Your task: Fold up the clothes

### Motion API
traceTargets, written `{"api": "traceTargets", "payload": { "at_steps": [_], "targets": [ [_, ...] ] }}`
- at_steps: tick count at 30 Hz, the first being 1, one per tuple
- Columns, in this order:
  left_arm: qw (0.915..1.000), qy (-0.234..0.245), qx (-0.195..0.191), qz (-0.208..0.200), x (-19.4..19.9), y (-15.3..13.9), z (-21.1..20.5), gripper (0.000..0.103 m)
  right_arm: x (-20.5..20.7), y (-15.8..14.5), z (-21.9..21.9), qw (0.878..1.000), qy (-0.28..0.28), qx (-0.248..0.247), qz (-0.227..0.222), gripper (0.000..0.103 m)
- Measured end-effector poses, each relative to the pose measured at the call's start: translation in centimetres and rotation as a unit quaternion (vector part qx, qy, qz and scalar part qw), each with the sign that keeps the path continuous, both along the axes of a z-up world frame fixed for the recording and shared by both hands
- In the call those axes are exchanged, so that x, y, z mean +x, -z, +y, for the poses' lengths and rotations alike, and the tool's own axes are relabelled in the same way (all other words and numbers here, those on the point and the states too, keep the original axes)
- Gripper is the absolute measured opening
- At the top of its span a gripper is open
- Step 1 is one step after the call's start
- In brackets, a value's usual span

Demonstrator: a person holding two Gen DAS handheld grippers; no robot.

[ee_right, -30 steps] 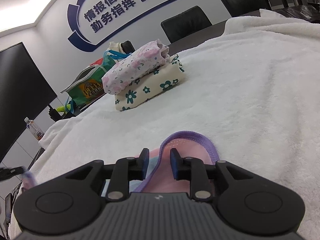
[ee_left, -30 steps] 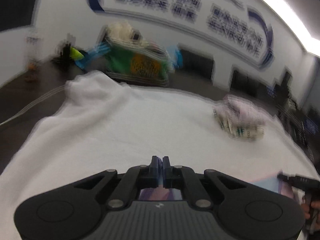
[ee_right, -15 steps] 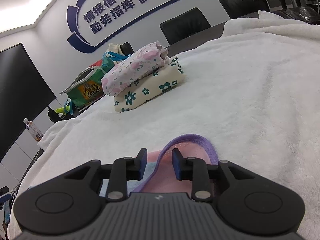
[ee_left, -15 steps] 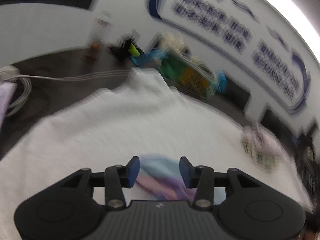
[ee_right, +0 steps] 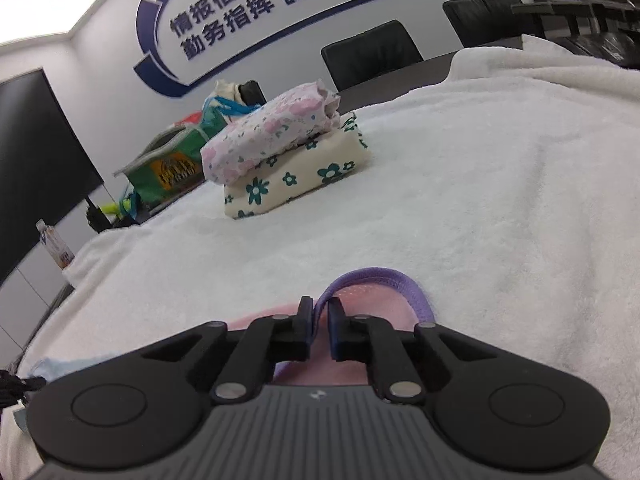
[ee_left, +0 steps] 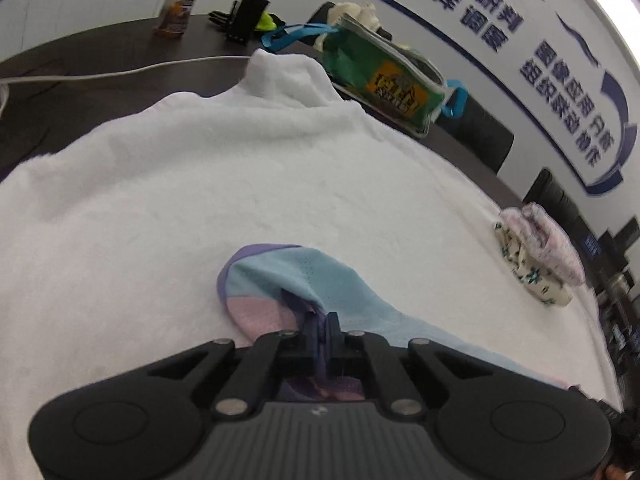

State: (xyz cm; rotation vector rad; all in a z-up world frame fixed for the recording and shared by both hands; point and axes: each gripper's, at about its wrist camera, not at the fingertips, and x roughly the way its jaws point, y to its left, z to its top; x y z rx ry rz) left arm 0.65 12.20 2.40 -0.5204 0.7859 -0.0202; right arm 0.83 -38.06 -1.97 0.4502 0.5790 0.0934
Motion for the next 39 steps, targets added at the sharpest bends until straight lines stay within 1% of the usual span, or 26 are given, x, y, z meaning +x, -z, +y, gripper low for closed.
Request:
{"api": "traceTargets", "payload": {
  "at_steps": [1,2,3,4,5,6,8,9,10,11,12,13,14,18,21,24,27,28,29,30,31,32,34,35,37,39],
  "targets": [
    [0.9999,-0.001,0.013,-0.011,-0.4,-0.8,-0.1,0.010,0.0,-0.1,0.0,1.000,0.000,0.000,-0.001,0.010],
    [0.9994,-0.001,0.026,-0.022,-0.8,-1.7,-0.2,0.011,-0.2,-0.1,-0.3,1.000,0.002,0.009,0.000,0.016],
    [0.9979,0.004,0.047,-0.044,-1.0,-2.7,-0.9,0.012,-0.3,-0.2,-0.5,1.000,0.005,0.019,0.001,0.022],
    [0.9955,0.009,0.067,-0.066,-1.2,-3.8,-1.5,0.019,-0.6,-0.3,-0.9,0.999,0.000,0.033,0.003,0.042],
    [0.9923,0.015,0.087,-0.088,-1.4,-4.9,-2.1,0.031,-0.9,-0.5,-1.3,0.999,-0.005,0.047,0.006,0.052],
    [0.9899,0.034,0.101,-0.094,-0.8,-4.9,-3.0,0.034,-1.0,-0.6,-1.5,0.998,-0.010,0.059,0.008,0.052],
    [0.9833,0.071,0.130,-0.106,0.4,-4.9,-4.8,0.033,-1.2,-0.7,-1.9,0.996,-0.020,0.083,0.012,0.050],
    [0.9814,0.081,0.147,-0.093,1.3,-4.1,-5.7,0.033,-0.8,-0.4,-1.9,0.995,-0.028,0.089,0.021,0.049],
    [0.9790,0.091,0.164,-0.081,2.1,-3.3,-6.6,0.031,-0.4,-0.1,-1.8,0.995,-0.031,0.088,0.033,0.037],
    [0.9781,0.096,0.171,-0.069,2.7,-2.4,-7.1,0.027,-0.1,-0.1,-1.7,0.996,-0.031,0.082,0.035,0.015],
    [0.9782,0.100,0.174,-0.053,3.3,-1.6,-7.4,0.025,0.1,0.0,-1.5,0.996,-0.032,0.075,0.037,0.006],
    [0.9790,0.097,0.174,-0.043,3.4,-0.9,-7.4,0.024,0.3,0.0,-1.3,0.996,-0.033,0.069,0.038,0.002],
    [0.9797,0.094,0.174,-0.034,3.5,-0.3,-7.4,0.024,0.3,-0.2,-1.4,0.997,-0.028,0.068,0.027,0.002],
    [0.9787,0.078,0.186,-0.037,3.2,0.2,-7.2,0.022,0.3,-1.1,-1.5,0.998,-0.012,0.062,-0.018,0.002],
    [0.9762,0.075,0.199,-0.042,3.0,0.3,-7.4,0.022,1.4,-0.6,-1.4,0.999,-0.002,0.047,0.000,0.002],
    [0.9736,0.074,0.211,-0.047,2.9,0.4,-7.7,0.022,2.1,-0.3,-0.7,1.000,0.006,0.013,0.019,0.002],
    [0.9764,0.069,0.198,-0.052,2.6,-0.4,-7.4,0.022,2.0,-0.9,-0.8,0.999,0.022,-0.007,0.022,0.012],
    [0.9772,0.068,0.194,-0.053,2.5,-0.7,-7.2,0.021,1.2,-1.5,-1.2,0.999,0.031,-0.009,0.015,0.020],
    [0.9759,0.076,0.193,-0.067,1.9,-1.4,-7.3,0.020,0.3,-2.1,-1.5,0.999,0.040,-0.011,0.008,0.025],
    [0.9744,0.084,0.192,-0.081,1.4,-2.2,-7.4,0.021,-1.2,-2.8,-1.9,0.999,0.047,-0.018,-0.007,0.026],
    [0.9702,0.107,0.196,-0.095,1.1,-2.8,-8.2,0.023,-2.6,-3.3,-2.2,0.998,0.051,-0.021,-0.014,0.026],
    [0.9653,0.131,0.198,-0.108,0.8,-3.4,-9.0,0.028,-4.0,-3.7,-2.5,0.998,0.054,-0.025,-0.021,0.026],
    [0.9532,0.177,0.204,-0.135,0.2,-4.6,-10.5,0.035,-6.4,-3.7,-2.6,0.998,0.059,-0.027,-0.010,0.026],
    [0.9450,0.207,0.208,-0.144,0.3,-4.7,-11.7,0.036,-7.5,-3.7,-2.7,0.998,0.062,-0.029,-0.004,0.026],
    [0.9265,0.277,0.214,-0.137,1.0,-4.9,-14.4,0.036,-9.4,-3.3,-2.3,0.998,0.056,-0.025,0.008,0.026],
    [0.9016,0.351,0.221,-0.123,1.9,-5.4,-17.2,0.036,-11.0,-3.2,-1.8,0.999,0.039,0.008,0.008,0.026]
  ]
}}
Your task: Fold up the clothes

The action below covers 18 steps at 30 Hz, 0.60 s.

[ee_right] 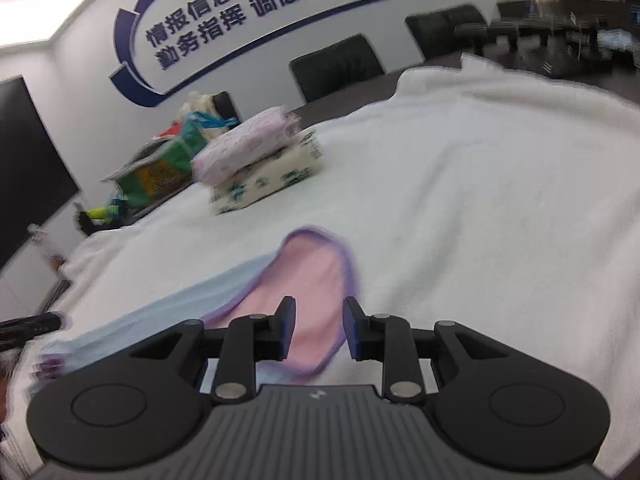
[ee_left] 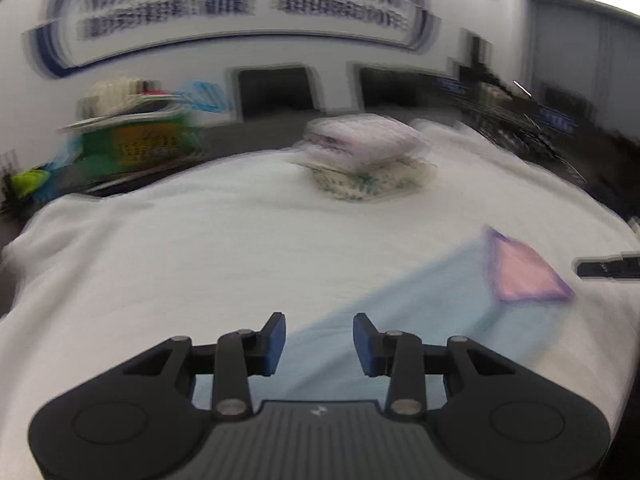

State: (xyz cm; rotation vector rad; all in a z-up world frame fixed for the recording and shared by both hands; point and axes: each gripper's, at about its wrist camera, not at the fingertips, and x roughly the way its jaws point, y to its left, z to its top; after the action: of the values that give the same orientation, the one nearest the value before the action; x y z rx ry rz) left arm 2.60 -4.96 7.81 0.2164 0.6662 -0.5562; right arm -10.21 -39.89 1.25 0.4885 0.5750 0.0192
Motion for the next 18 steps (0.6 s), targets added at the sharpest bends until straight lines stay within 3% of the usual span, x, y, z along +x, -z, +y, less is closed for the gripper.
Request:
{"api": "traceTargets", "payload": {
  "at_steps": [3,4,7,10,12,13,14,15,16,18],
  "targets": [
    [0.9943,0.098,0.041,0.009,2.1,-1.5,-4.5,0.044,-1.5,0.4,1.0,0.996,-0.044,0.082,-0.008,0.031],
    [0.9919,0.115,0.052,0.015,3.2,-1.6,-6.0,0.048,-1.6,0.5,1.5,0.996,-0.044,0.080,-0.001,0.034],
    [0.9846,0.153,0.070,0.049,6.5,-1.2,-10.3,0.048,-1.8,1.2,2.1,0.996,-0.025,0.084,0.017,0.036],
    [0.9761,0.202,0.061,0.052,8.9,0.1,-13.5,0.047,-1.8,2.2,1.7,0.994,0.008,0.108,0.028,0.037],
    [0.9762,0.203,0.056,0.053,10.0,1.3,-15.1,0.046,-1.5,2.8,1.6,0.992,0.029,0.122,0.025,0.036],
    [0.9763,0.203,0.053,0.054,10.6,1.8,-15.8,0.039,-1.3,3.2,1.7,0.991,0.038,0.128,0.021,0.035],
    [0.9768,0.195,0.064,0.062,11.0,2.6,-16.5,0.021,-1.1,3.5,1.7,0.990,0.046,0.133,0.018,0.032],
    [0.9771,0.187,0.074,0.070,11.5,3.3,-17.1,0.015,-0.9,3.7,1.9,0.991,0.053,0.123,0.015,0.028],
    [0.9798,0.173,0.078,0.064,11.3,2.9,-16.2,0.014,-0.6,3.5,2.3,0.993,0.063,0.099,0.021,0.018],
    [0.9845,0.145,0.084,0.053,10.9,1.9,-14.4,0.014,-0.7,3.3,2.9,0.994,0.066,0.079,0.024,0.018]
  ]
}}
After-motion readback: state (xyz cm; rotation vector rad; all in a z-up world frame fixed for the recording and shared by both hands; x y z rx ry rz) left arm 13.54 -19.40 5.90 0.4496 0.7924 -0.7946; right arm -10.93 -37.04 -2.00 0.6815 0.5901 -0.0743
